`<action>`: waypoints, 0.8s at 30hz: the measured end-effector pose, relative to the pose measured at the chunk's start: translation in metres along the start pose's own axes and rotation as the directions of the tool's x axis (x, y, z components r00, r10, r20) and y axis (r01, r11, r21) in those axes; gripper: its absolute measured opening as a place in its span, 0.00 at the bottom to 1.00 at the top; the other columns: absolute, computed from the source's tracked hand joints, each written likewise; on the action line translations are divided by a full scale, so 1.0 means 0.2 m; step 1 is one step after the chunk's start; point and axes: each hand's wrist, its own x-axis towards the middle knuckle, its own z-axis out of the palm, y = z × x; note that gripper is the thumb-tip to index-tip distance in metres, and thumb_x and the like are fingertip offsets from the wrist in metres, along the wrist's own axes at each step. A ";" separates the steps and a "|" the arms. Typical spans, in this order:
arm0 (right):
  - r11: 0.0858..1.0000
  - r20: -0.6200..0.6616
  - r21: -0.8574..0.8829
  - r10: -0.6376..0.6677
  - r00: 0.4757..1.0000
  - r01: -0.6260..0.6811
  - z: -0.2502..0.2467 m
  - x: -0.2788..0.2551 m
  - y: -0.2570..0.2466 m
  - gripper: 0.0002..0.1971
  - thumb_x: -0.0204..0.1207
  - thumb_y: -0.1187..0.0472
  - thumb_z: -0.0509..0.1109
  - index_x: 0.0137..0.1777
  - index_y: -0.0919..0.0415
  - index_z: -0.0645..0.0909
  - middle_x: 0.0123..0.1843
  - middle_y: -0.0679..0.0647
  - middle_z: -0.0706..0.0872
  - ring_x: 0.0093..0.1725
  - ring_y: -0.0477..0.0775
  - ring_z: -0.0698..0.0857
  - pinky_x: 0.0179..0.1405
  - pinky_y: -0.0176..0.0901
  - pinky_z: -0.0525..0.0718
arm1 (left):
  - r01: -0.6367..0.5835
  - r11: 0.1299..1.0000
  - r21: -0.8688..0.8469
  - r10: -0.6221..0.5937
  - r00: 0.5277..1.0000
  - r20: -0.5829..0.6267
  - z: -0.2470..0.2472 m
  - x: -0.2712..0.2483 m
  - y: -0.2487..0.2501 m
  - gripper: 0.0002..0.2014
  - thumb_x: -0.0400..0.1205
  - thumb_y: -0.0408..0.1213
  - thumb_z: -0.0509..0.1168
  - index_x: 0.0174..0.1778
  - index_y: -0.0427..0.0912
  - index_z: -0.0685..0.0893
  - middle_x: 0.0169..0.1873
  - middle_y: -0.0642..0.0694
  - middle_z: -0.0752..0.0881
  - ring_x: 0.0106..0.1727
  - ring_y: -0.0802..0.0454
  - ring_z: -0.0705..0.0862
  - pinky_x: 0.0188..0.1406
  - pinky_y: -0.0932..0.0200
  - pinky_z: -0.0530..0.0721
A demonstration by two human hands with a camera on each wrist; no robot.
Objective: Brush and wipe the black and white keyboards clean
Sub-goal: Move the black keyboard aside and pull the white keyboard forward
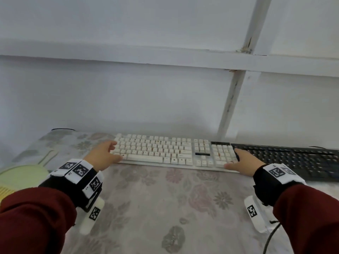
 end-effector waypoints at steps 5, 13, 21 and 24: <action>0.994 -0.026 -0.057 0.097 0.995 -0.098 0.05 0.03 -0.04 0.26 0.72 0.55 0.75 0.67 0.64 0.75 0.66 0.59 0.80 0.63 0.59 0.80 0.61 0.47 0.77 | 0.030 0.995 0.094 -0.031 0.999 0.009 -0.01 0.14 -0.08 0.35 0.75 0.35 0.73 0.76 0.36 0.66 0.73 0.39 0.73 0.73 0.41 0.72 0.71 0.51 0.69; 0.985 -0.019 -0.013 0.170 0.985 -0.171 0.06 0.06 -0.07 0.27 0.70 0.58 0.78 0.67 0.65 0.74 0.65 0.57 0.81 0.65 0.59 0.79 0.60 0.44 0.75 | 0.061 0.988 0.140 -0.077 0.990 0.116 0.01 0.27 -0.09 0.42 0.71 0.45 0.77 0.78 0.39 0.65 0.74 0.40 0.73 0.72 0.41 0.73 0.74 0.47 0.69; 0.988 -0.032 0.025 0.155 0.987 -0.154 0.06 0.10 -0.03 0.21 0.66 0.60 0.80 0.32 0.59 0.66 0.36 0.51 0.70 0.35 0.49 0.69 0.29 0.38 0.63 | 0.090 0.969 0.232 -0.119 0.986 0.117 0.02 0.27 -0.07 0.41 0.72 0.46 0.75 0.77 0.36 0.64 0.74 0.39 0.72 0.72 0.41 0.73 0.70 0.52 0.69; 0.990 -0.008 0.002 0.141 0.990 -0.141 0.07 0.08 -0.04 0.19 0.66 0.60 0.80 0.34 0.60 0.68 0.39 0.53 0.72 0.35 0.48 0.70 0.29 0.37 0.64 | 0.109 0.975 0.192 -0.132 0.985 0.109 -0.01 0.25 -0.09 0.42 0.68 0.46 0.79 0.74 0.37 0.69 0.70 0.39 0.76 0.68 0.41 0.76 0.69 0.50 0.72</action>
